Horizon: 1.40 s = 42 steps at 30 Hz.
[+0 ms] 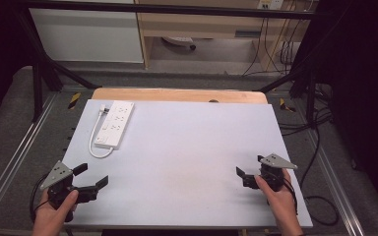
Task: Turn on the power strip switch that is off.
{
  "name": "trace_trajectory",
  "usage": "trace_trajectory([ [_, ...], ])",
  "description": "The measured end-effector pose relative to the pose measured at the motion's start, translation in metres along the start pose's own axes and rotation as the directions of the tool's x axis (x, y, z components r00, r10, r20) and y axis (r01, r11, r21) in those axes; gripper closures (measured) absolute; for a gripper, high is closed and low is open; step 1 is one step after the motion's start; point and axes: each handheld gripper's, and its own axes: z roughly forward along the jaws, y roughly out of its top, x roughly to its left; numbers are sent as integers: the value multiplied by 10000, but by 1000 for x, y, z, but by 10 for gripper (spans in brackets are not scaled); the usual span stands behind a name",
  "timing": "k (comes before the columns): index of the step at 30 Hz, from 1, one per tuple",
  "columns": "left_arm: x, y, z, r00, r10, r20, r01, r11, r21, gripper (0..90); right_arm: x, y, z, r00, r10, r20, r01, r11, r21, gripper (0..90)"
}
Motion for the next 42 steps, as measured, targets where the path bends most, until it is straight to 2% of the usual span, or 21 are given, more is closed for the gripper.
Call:
trace_trajectory([
  [7, -2, 1, 0, 10000, 25, 32, -25, 9999, -117, 69, 0, 0, 1, 9999, 60, 138, -61, 9999, 116, 39],
  [12, -2, 2, 0, 9997, -36, -238, 30, 9996, -264, 72, 1, 0, 2, 9999, -40, 97, 39, 9999, 121, 36],
  [13, -2, 3, 0, 9990, -128, -418, 114, 9994, -322, 73, 1, 0, 2, 10000, -32, 80, 31, 9999, 124, 35],
  [17, -2, 3, -1, 9987, -235, -456, 214, 9987, -467, 76, 3, 0, 2, 10000, -37, 69, 36, 9999, 156, 35],
  [21, -3, 5, 0, 9986, -470, -237, 453, 9967, -673, 75, 4, 0, 3, 9999, -89, 60, 88, 9998, 195, 34],
  [26, 0, 7, 1, 9966, -772, -295, 751, 9949, -679, 80, 4, 0, 3, 10000, -60, -11, 60, 9998, 198, 35],
  [42, 11, 32, 12, 9982, -465, -367, 448, 9980, -454, 79, 9, 1, 5, 9991, -258, -349, 267, 9993, 247, 26],
])
